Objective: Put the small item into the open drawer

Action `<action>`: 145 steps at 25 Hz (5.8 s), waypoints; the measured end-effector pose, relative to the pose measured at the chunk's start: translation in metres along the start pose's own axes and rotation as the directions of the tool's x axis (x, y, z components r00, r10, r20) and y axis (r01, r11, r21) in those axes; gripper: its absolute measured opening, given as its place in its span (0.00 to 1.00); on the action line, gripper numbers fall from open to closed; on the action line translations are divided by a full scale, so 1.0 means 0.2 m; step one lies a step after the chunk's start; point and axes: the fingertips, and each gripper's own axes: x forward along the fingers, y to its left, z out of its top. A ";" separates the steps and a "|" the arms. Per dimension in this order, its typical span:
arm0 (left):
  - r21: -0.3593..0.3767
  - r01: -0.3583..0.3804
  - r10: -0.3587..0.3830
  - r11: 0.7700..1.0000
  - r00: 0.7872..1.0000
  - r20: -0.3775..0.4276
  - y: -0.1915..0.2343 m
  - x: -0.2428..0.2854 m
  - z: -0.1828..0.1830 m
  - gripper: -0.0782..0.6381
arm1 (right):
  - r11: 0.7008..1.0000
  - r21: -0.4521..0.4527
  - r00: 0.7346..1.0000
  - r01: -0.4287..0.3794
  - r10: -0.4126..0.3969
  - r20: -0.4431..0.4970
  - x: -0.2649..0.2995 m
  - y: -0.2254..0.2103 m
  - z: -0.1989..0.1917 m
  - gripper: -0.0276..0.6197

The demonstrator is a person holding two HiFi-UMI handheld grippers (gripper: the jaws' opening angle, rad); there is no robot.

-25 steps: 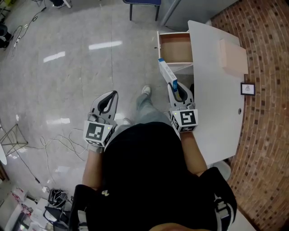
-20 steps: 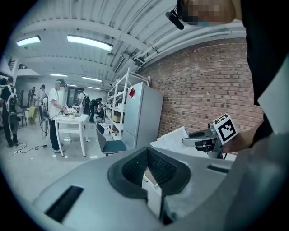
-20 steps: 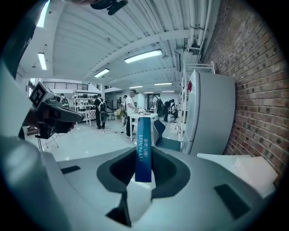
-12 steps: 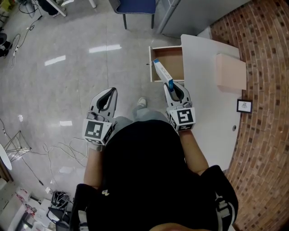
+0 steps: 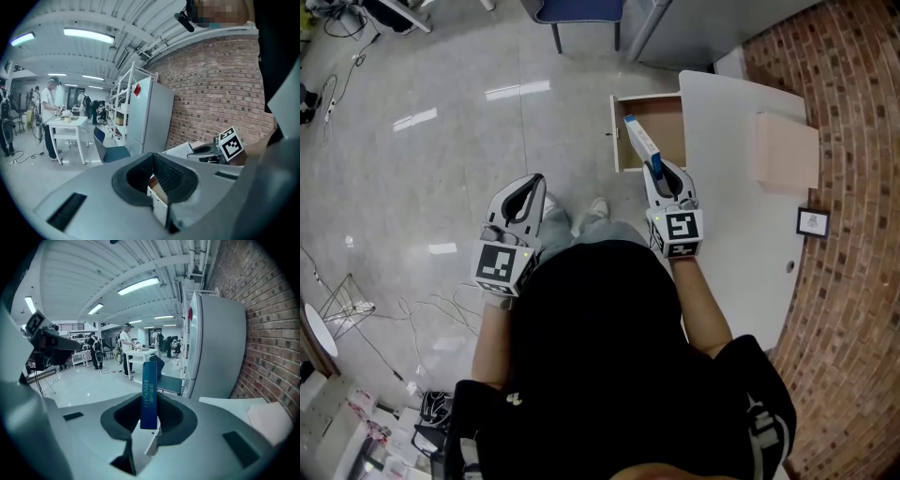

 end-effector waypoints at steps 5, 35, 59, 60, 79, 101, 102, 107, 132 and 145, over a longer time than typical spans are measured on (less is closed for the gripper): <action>0.019 0.030 -0.029 0.999 0.999 -0.045 0.08 0.05 0.01 0.11 | 0.999 0.025 0.996 0.048 -0.046 -0.070 0.12 -0.04 -0.11 0.18; 0.019 -0.011 0.015 1.000 0.976 -0.218 0.16 0.07 -0.19 0.11 | 1.000 -0.004 0.854 0.009 -0.010 -0.521 0.68 -0.11 -1.22 0.18; -0.004 -0.117 0.112 0.993 0.961 -0.253 0.20 -0.06 -0.28 0.11 | 0.998 -0.064 0.746 -0.025 -0.024 -0.665 0.92 -0.13 -1.58 0.20; -0.003 -0.117 0.113 0.993 0.960 -0.256 0.19 -0.07 -0.29 0.11 | 0.998 -0.061 0.744 -0.026 -0.022 -0.667 0.93 -0.13 -1.59 0.20; -0.007 -0.103 0.099 0.995 0.971 -0.219 0.18 -0.08 -0.27 0.11 | 0.997 -0.056 0.789 -0.058 0.011 -0.615 0.91 -0.07 -1.39 0.30; -0.039 -0.025 0.022 0.999 0.998 -0.061 0.26 0.04 -0.08 0.11 | 0.996 -0.083 0.963 -0.031 0.008 -0.271 0.50 0.00 -0.34 0.06; -0.038 -0.019 0.017 0.999 0.998 -0.053 0.27 0.05 -0.07 0.11 | 0.996 -0.079 0.969 -0.031 0.011 -0.248 0.47 0.01 -0.28 0.06; -0.036 0.013 -0.014 0.999 1.000 -0.007 0.30 0.09 0.03 0.11 | 0.998 -0.059 0.992 -0.034 0.026 -0.124 0.34 0.05 0.05 0.06; -0.023 0.110 -0.105 0.994 0.981 0.166 0.29 0.07 0.38 0.11 | 0.996 -0.085 0.972 -0.035 0.054 0.231 -0.16 0.15 0.80 0.06; 0.012 0.130 -0.130 0.991 0.980 0.152 0.24 0.00 0.39 0.11 | 0.996 -0.070 0.961 -0.052 0.069 0.269 -0.19 0.17 0.82 0.06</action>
